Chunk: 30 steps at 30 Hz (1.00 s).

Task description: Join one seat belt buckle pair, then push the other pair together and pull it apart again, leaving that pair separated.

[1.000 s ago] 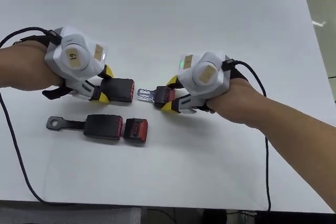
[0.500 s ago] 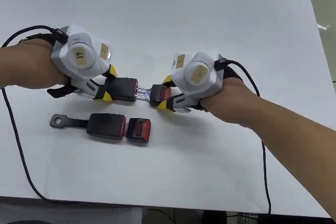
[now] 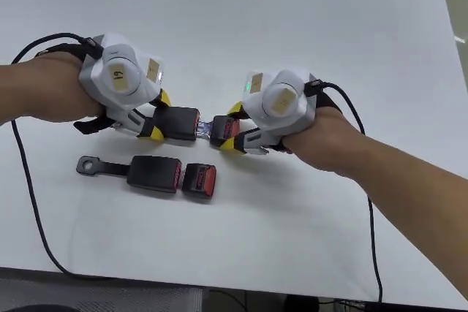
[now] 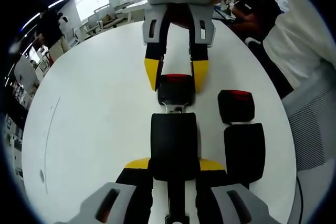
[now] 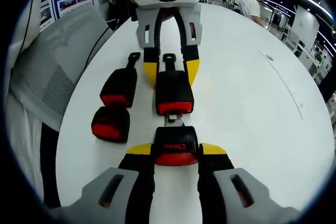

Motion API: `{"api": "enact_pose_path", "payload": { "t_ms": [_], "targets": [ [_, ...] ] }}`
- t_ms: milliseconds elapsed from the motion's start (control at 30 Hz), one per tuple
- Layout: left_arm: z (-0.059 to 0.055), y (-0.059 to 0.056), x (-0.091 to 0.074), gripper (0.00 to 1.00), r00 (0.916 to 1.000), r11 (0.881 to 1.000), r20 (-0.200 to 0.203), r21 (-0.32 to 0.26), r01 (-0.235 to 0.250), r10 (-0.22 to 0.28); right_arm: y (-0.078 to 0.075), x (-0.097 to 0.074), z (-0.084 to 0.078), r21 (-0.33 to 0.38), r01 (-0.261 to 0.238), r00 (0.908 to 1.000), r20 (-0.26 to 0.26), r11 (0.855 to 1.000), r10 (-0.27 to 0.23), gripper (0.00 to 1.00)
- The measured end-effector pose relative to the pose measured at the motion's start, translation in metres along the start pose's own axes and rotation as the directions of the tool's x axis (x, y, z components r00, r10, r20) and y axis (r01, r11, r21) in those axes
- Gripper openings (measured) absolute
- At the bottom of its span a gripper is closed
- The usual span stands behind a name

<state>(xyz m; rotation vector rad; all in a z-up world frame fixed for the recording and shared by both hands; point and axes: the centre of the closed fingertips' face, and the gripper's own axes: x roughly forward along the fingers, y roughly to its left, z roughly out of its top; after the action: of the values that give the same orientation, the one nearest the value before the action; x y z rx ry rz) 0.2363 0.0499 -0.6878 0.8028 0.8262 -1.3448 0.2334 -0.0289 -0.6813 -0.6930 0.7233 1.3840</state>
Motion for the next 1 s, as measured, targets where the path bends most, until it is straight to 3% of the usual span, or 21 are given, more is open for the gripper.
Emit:
{"api": "enact_pose_path", "payload": {
  "t_ms": [267,533,667,867,933,1000],
  "targets": [
    [-0.005,0.004,0.003,0.3,1.0,1.0,0.0,0.005,0.008,-0.008,-0.002,0.004,-0.002,-0.004,-0.009,1.0,-0.003,1.0,0.009,0.28],
    [0.001,0.0,0.0,0.3,1.0,1.0,0.005,-0.002,0.005,-0.005,-0.002,0.003,-0.001,0.001,-0.007,1.0,-0.004,1.0,0.007,0.28],
    [-0.006,0.004,0.004,0.3,0.9999,1.0,0.004,-0.002,0.009,-0.009,-0.001,0.002,0.0,-0.002,-0.006,1.0,-0.004,1.0,0.006,0.28],
    [0.002,-0.001,0.002,0.3,1.0,1.0,0.003,0.0,0.006,-0.006,-0.001,0.007,0.002,-0.002,-0.01,1.0,0.001,1.0,0.01,0.28],
    [-0.004,0.003,0.005,0.3,1.0,1.0,0.001,0.001,0.005,-0.005,0.0,0.008,0.005,-0.004,-0.009,1.0,0.002,1.0,0.009,0.28],
    [0.002,-0.001,0.002,0.3,1.0,1.0,-0.002,-0.003,0.005,-0.005,-0.001,0.01,0.004,-0.004,-0.009,1.0,0.002,1.0,0.009,0.28]
  ]
}}
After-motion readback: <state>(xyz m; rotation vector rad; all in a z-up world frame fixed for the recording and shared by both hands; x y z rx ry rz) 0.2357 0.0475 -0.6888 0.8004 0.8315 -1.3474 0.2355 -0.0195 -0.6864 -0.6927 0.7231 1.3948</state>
